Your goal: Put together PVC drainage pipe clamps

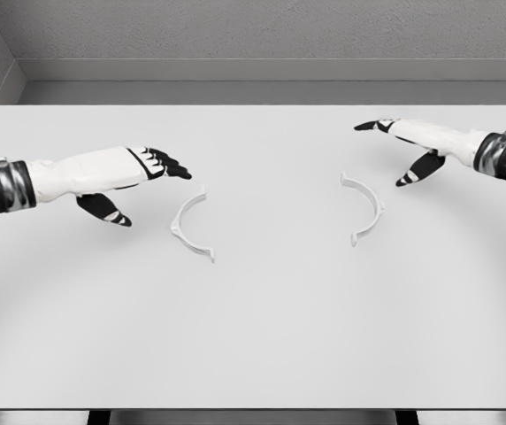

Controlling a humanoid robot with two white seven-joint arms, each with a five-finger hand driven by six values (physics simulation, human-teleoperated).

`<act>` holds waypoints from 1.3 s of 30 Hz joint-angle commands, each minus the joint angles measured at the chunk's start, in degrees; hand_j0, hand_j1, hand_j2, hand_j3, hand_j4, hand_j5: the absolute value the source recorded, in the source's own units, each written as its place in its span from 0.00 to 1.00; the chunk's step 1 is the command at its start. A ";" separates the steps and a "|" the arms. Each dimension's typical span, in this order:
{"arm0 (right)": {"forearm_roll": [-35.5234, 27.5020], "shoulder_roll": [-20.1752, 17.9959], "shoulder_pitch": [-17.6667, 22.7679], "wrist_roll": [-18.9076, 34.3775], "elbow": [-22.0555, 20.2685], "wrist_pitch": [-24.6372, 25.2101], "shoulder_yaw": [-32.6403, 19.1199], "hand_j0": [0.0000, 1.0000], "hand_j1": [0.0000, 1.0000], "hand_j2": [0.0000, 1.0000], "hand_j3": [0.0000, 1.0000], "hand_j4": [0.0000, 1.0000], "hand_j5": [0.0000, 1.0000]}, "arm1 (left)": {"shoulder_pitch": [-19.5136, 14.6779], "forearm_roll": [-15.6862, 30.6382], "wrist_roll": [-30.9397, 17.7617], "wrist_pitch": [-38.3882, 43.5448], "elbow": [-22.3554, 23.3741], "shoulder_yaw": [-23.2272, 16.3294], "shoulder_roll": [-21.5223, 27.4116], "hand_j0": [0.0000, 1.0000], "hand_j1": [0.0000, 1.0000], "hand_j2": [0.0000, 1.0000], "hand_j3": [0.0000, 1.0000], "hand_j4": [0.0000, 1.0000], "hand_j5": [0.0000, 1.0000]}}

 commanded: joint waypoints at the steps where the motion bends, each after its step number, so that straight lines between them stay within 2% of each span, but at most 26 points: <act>1: -0.43 0.05 0.00 0.79 -0.60 0.17 -0.05 1.00 1.00 1.00 1.00 1.00 1.00 | 0.00 0.06 -0.08 0.15 0.96 0.17 -0.23 1.00 1.00 1.00 1.00 1.00 1.00; 5: -0.43 -0.92 1.05 0.87 -2.45 0.17 -0.05 1.00 1.00 1.00 1.00 1.00 1.00 | -0.79 -4.25 -0.08 0.15 1.31 0.00 -2.60 1.00 1.00 1.00 1.00 1.00 1.00; 7: -0.43 -1.01 1.32 0.87 -2.62 0.17 -0.05 1.00 1.00 1.00 1.00 1.00 1.00 | -0.97 -7.85 -0.08 0.15 1.31 0.00 -5.50 1.00 1.00 1.00 1.00 1.00 1.00; 11: -0.43 -1.36 1.49 0.89 -2.80 0.17 0.74 1.00 1.00 1.00 1.00 1.00 1.00 | -0.88 -9.87 -0.08 0.15 1.22 -0.18 -5.86 1.00 1.00 1.00 1.00 1.00 1.00; 16: -0.43 -1.62 1.93 0.89 -4.12 0.17 2.41 1.00 1.00 1.00 1.00 1.00 1.00 | -0.88 -11.01 -0.08 0.15 0.78 -0.79 -6.12 1.00 1.00 1.00 1.00 1.00 1.00; 20: -0.43 -1.45 2.55 0.89 -4.29 0.17 2.50 1.00 1.00 1.00 1.00 1.00 1.00 | -0.79 -13.48 -0.08 0.15 0.78 -0.79 -9.37 1.00 1.00 1.00 1.00 1.00 1.00; 39: -0.43 0.40 2.64 0.89 -9.04 0.17 4.96 1.00 1.00 1.00 1.00 1.00 1.00 | -0.53 -15.32 -0.08 0.15 0.78 -0.88 -10.60 1.00 1.00 1.00 1.00 1.00 1.00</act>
